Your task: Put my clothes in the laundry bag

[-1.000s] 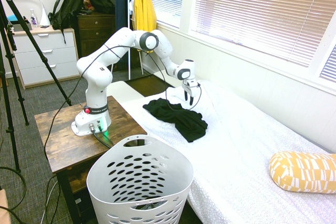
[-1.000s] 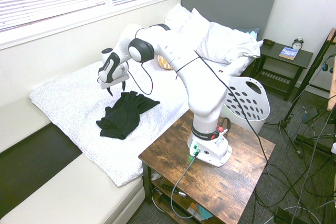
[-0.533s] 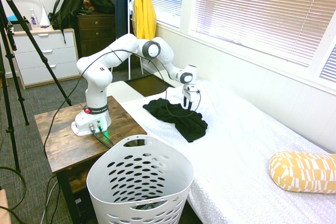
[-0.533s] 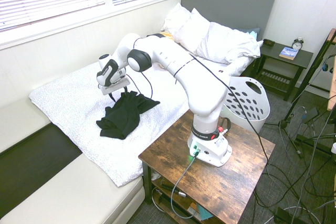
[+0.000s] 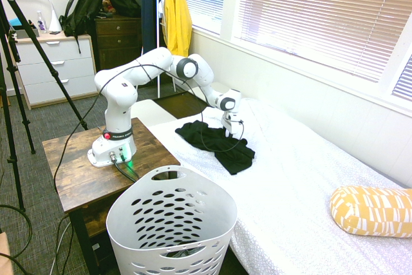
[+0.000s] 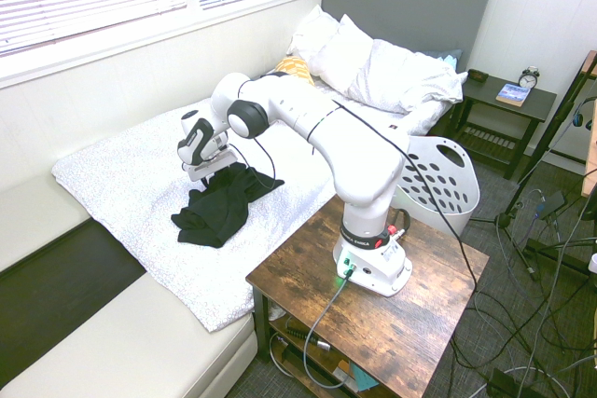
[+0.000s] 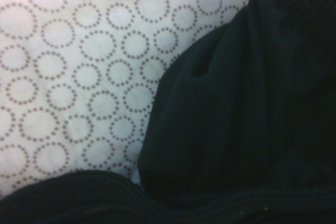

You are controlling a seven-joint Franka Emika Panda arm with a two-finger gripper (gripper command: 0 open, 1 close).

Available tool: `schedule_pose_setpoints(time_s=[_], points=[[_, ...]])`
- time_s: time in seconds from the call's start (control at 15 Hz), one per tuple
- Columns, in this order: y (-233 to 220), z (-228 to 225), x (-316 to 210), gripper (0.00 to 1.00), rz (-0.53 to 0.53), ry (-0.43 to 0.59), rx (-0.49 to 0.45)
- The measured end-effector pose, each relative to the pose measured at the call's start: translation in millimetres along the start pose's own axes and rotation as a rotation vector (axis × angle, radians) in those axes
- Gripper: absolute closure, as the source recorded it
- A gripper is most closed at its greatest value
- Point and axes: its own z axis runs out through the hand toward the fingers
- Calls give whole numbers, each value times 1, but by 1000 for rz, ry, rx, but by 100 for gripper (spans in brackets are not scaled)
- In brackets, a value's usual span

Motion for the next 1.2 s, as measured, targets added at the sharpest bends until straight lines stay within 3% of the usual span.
schedule_pose_setpoints(time_s=[1.2], points=[[1,0,4,100,-8,-12,7]])
